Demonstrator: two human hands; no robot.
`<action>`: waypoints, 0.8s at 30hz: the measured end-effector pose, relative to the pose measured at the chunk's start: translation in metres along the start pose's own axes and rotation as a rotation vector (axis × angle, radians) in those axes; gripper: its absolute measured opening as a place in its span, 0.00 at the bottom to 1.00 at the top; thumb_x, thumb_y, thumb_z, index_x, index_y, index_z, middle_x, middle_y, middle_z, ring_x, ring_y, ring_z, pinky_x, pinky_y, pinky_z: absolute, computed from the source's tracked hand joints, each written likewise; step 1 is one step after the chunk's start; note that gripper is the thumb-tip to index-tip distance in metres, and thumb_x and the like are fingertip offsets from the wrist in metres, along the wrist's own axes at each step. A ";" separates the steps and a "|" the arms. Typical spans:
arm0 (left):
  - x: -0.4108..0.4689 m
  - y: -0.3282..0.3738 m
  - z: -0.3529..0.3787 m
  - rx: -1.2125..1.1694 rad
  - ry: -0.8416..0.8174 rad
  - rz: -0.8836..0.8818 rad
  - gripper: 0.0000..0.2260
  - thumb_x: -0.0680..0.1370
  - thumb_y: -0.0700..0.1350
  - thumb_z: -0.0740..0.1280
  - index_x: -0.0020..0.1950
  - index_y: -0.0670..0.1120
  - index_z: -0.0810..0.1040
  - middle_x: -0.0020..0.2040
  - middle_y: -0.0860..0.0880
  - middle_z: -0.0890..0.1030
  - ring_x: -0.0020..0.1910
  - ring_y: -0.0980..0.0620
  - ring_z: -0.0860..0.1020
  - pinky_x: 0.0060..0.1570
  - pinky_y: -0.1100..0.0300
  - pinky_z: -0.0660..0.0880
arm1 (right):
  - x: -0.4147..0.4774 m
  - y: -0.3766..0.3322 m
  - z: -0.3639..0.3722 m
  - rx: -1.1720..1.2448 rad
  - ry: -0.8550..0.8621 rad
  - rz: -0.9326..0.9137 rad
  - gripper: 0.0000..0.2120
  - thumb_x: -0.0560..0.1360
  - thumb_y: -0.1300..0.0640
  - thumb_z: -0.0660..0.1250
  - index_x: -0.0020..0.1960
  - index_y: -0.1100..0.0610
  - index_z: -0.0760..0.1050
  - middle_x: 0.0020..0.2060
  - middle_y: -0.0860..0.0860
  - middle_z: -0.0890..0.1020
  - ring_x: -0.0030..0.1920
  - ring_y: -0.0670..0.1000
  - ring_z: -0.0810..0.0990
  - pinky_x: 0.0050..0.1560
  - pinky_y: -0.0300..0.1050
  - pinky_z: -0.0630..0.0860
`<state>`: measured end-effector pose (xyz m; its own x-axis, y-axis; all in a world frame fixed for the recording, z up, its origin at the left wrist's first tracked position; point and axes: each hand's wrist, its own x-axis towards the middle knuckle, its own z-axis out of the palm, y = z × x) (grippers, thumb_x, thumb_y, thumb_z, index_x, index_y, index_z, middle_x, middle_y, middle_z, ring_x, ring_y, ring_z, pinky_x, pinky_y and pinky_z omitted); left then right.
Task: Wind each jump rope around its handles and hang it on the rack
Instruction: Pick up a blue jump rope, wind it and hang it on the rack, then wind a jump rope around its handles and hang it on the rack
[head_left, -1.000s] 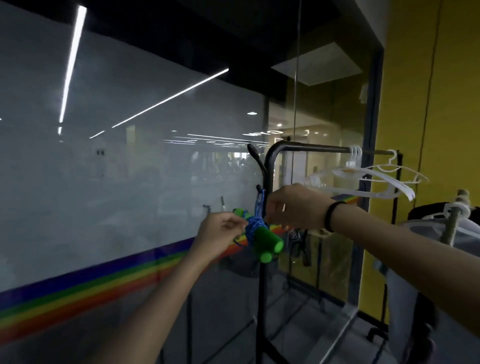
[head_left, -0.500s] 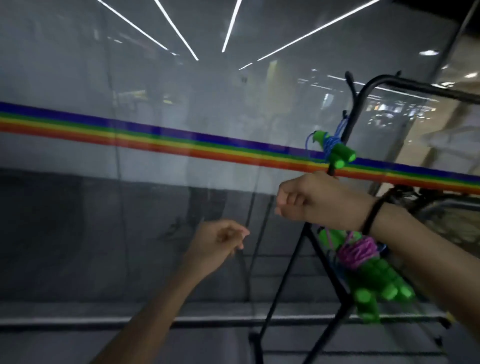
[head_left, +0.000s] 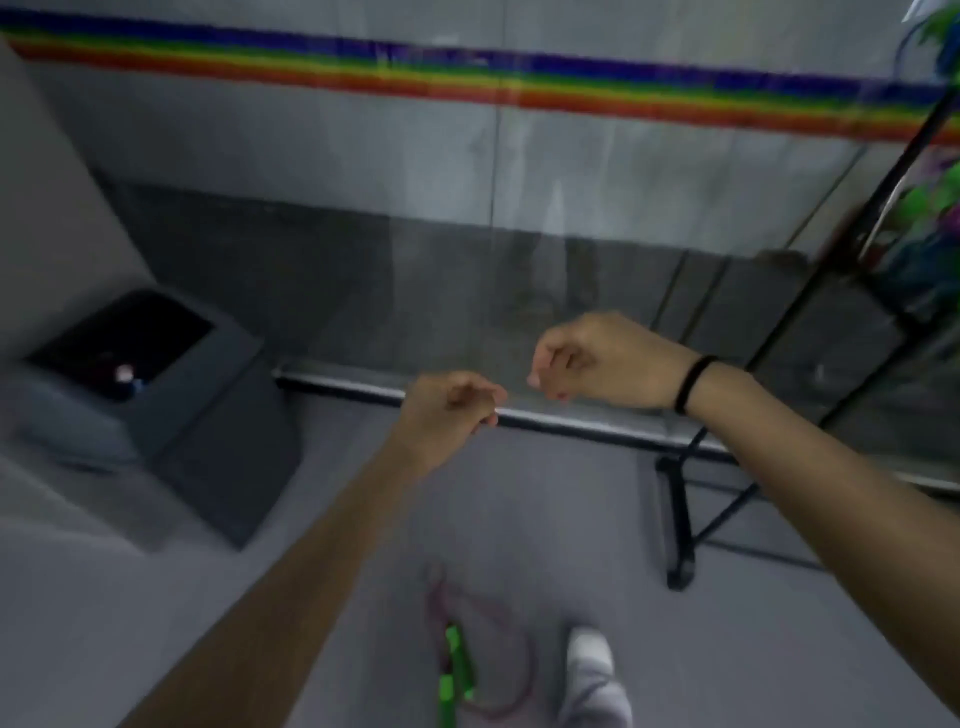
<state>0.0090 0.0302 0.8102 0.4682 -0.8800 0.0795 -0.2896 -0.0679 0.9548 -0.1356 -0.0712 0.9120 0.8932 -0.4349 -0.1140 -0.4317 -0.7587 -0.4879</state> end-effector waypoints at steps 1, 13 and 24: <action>-0.023 -0.013 -0.015 0.015 -0.004 -0.025 0.08 0.74 0.33 0.65 0.40 0.43 0.80 0.22 0.57 0.77 0.22 0.62 0.71 0.27 0.71 0.68 | -0.004 -0.016 0.022 0.010 -0.025 0.005 0.03 0.72 0.59 0.66 0.41 0.57 0.79 0.37 0.54 0.85 0.37 0.46 0.81 0.44 0.36 0.74; -0.132 -0.115 -0.049 0.014 -0.036 -0.251 0.11 0.73 0.31 0.65 0.39 0.46 0.80 0.23 0.56 0.78 0.23 0.61 0.72 0.27 0.71 0.70 | -0.023 -0.025 0.199 0.354 -0.233 0.220 0.08 0.73 0.62 0.63 0.46 0.66 0.77 0.38 0.56 0.83 0.37 0.52 0.82 0.43 0.37 0.77; -0.131 -0.446 0.042 0.024 0.008 -0.300 0.10 0.73 0.31 0.64 0.39 0.43 0.79 0.21 0.58 0.77 0.21 0.63 0.72 0.27 0.73 0.69 | 0.069 0.169 0.540 0.265 -0.076 0.397 0.03 0.70 0.61 0.64 0.40 0.55 0.76 0.42 0.59 0.84 0.44 0.57 0.82 0.51 0.50 0.78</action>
<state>0.0415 0.1561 0.3616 0.5426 -0.8151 -0.2029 -0.1570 -0.3357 0.9288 -0.0785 0.0325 0.3548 0.6766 -0.6217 -0.3945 -0.7034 -0.3872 -0.5961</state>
